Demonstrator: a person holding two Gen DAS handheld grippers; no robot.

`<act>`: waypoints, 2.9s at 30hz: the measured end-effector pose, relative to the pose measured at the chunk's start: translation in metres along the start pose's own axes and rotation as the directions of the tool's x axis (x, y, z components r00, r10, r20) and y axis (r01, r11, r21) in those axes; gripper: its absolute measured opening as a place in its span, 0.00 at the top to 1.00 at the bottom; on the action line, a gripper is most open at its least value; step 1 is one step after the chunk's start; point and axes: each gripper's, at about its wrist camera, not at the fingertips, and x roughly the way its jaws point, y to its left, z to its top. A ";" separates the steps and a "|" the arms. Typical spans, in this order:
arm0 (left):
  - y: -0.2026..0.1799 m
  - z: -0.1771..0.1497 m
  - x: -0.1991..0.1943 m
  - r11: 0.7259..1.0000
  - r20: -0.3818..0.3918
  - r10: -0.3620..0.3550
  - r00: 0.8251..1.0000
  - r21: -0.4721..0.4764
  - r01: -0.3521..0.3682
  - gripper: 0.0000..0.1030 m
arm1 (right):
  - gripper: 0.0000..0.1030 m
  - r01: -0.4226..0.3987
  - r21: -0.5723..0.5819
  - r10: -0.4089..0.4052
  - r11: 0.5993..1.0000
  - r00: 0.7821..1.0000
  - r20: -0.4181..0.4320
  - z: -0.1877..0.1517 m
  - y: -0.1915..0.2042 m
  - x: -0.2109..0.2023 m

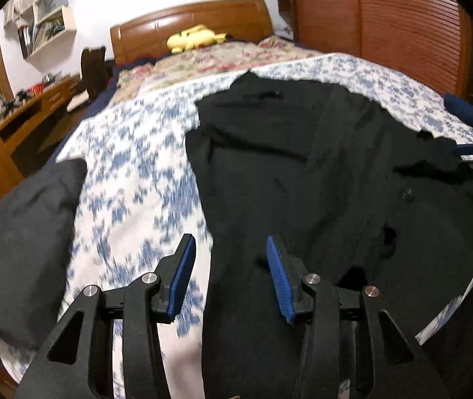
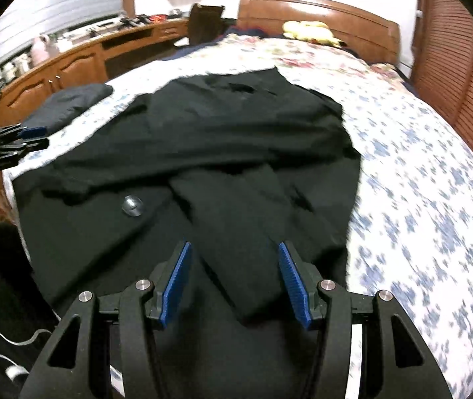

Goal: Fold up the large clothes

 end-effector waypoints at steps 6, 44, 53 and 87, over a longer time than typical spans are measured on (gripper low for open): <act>0.005 -0.022 0.006 0.999 -0.043 0.003 0.999 -0.034 -0.005 0.56 | 0.45 0.035 0.054 -0.033 0.998 0.998 -0.045 -0.016 -0.015 -0.006; 0.009 -0.050 -0.003 0.992 -0.057 -0.123 0.991 -0.047 0.120 0.88 | 0.91 -0.050 0.115 0.063 0.992 0.992 -0.110 -0.044 -0.039 -0.008; 0.006 -0.017 -0.040 0.991 0.043 -0.126 0.991 -0.032 0.128 0.93 | 0.96 -0.107 0.107 0.097 0.988 0.990 0.100 -0.005 -0.044 -0.051; 0.009 0.078 -0.199 0.993 0.370 -0.096 0.924 -0.026 0.114 0.94 | 0.96 -0.059 0.060 0.028 0.996 0.902 0.431 0.001 -0.056 -0.249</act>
